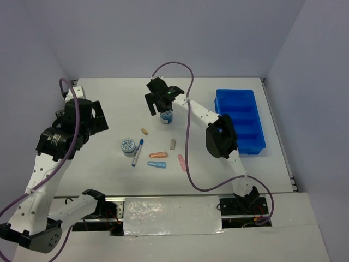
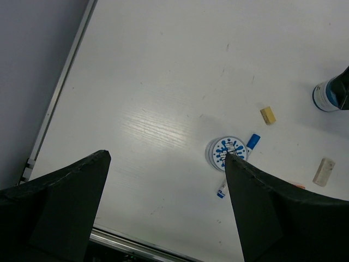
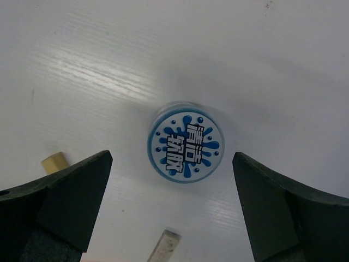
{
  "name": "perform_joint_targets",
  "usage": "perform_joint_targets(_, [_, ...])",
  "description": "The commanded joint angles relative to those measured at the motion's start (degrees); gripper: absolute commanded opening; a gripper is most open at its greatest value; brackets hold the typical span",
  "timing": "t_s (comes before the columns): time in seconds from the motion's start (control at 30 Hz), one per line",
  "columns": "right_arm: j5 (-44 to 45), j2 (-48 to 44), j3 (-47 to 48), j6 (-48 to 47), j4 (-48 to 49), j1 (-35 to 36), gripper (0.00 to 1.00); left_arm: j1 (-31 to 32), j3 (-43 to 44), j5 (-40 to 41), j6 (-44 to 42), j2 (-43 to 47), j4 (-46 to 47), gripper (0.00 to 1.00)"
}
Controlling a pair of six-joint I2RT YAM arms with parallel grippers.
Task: Sort the stationery into containers
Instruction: Pick up the stationery from the center of the board.
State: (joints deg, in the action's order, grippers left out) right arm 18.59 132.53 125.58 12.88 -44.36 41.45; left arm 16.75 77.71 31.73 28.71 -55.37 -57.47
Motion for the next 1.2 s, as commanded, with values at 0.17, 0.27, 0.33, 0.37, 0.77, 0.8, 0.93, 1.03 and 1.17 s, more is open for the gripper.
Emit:
perform_joint_targets(0.17, [-0.13,1.23,-2.71,-3.22,5.77,-1.28,0.99,1.26,-1.69,-1.66,-0.93,-1.14,1.31,0.99])
perform_joint_targets(0.27, [-2.41,2.38,-2.71,-2.78,6.39,-2.16,0.91,1.26,-1.43,-2.37,-0.94,-1.75,1.31,0.99])
perform_joint_targets(0.33, [-4.52,2.21,-3.32,-2.95,7.43,-2.95,0.71,1.27,-0.99,-2.28,-1.2,-2.19,1.13,0.99])
perform_joint_targets(0.37, [-6.01,1.25,-4.28,-3.21,8.49,-3.13,0.67,1.44,-0.9,-1.76,-1.2,-2.28,1.05,0.99])
perform_joint_targets(0.77, [-10.15,1.95,-4.19,-3.3,7.96,-5.15,1.0,1.7,-1.51,0.0,-2.78,-3.07,1.22,0.99])
perform_joint_targets(0.8, [-10.24,1.51,-4.46,-3.48,8.23,-5.15,1.0,1.7,-1.34,0.09,-2.87,-3.16,1.31,0.99])
perform_joint_targets(0.93, [-8.39,-1.12,-7.0,-4.18,10.07,-4.89,1.0,1.7,-0.98,-0.17,-3.13,-3.42,1.31,0.99])
perform_joint_targets(1.03, [-8.75,-5.08,-10.95,-3.75,14.29,-4.71,1.0,1.7,-1.33,0.0,-3.31,-3.25,1.49,0.99])
perform_joint_targets(1.17, [-8.75,-7.55,-12.29,-3.57,15.62,-4.71,1.0,1.7,-1.86,0.44,-3.66,-2.99,1.49,0.99])
